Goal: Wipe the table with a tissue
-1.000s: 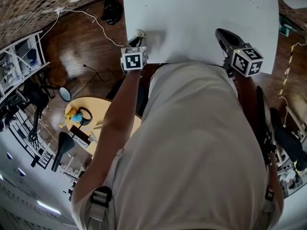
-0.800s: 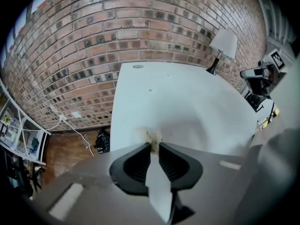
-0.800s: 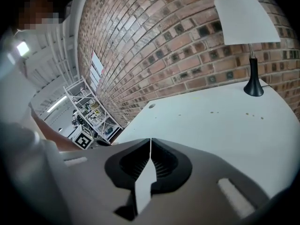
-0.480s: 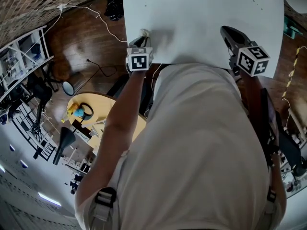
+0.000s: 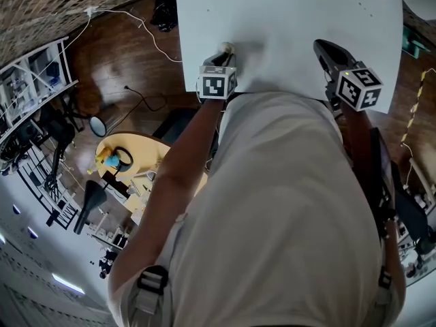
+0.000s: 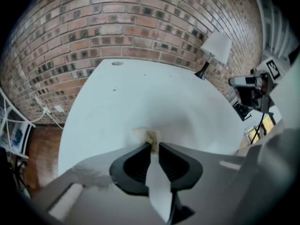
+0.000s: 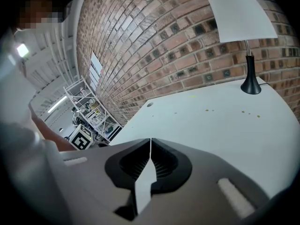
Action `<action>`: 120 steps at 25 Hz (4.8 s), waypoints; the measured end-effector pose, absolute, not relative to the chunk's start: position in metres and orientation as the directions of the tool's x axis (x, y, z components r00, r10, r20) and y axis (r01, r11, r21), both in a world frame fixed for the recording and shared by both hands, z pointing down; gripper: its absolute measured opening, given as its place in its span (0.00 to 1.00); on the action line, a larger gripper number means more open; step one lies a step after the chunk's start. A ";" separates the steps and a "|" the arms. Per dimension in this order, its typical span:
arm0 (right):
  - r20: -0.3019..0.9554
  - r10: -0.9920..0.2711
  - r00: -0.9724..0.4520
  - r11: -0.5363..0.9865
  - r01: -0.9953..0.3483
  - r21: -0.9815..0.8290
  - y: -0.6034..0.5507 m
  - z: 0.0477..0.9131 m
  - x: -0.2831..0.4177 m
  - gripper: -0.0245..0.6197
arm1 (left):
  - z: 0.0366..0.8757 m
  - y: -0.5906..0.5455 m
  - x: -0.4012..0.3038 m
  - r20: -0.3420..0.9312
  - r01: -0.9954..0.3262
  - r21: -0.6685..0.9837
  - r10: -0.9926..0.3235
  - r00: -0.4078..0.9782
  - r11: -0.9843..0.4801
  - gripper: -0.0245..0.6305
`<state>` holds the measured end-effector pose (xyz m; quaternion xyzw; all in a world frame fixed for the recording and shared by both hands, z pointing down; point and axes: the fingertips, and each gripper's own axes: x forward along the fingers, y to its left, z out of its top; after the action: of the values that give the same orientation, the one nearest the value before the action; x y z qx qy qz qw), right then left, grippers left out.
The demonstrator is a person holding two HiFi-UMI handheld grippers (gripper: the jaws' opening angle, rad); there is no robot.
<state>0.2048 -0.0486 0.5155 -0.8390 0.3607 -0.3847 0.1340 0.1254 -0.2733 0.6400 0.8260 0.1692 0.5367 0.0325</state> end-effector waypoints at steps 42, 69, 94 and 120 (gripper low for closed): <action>0.549 -0.719 0.425 -0.691 -0.516 -0.506 -0.061 0.514 0.181 0.06 | 0.640 -0.331 0.121 0.886 0.285 0.193 0.292 0.360 -0.939 0.14; 0.541 -0.652 0.532 -0.757 -0.422 -0.498 -0.030 0.511 0.186 0.06 | 0.615 -0.376 0.246 0.843 0.157 0.132 0.194 0.502 -0.979 0.14; 0.567 -0.584 0.581 -0.803 -0.313 -0.507 -0.010 0.517 0.171 0.06 | 0.628 -0.365 0.282 0.880 0.318 0.164 0.284 0.380 -0.934 0.13; 0.577 -0.558 0.596 -0.825 -0.322 -0.465 -0.046 0.509 0.146 0.06 | 0.624 -0.329 0.269 0.866 0.462 0.179 0.363 0.346 -0.868 0.14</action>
<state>0.1462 -0.0455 0.5086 -0.8790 0.2503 -0.3736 0.1583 0.2694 -0.3295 0.6235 0.8188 0.2518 0.5136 -0.0485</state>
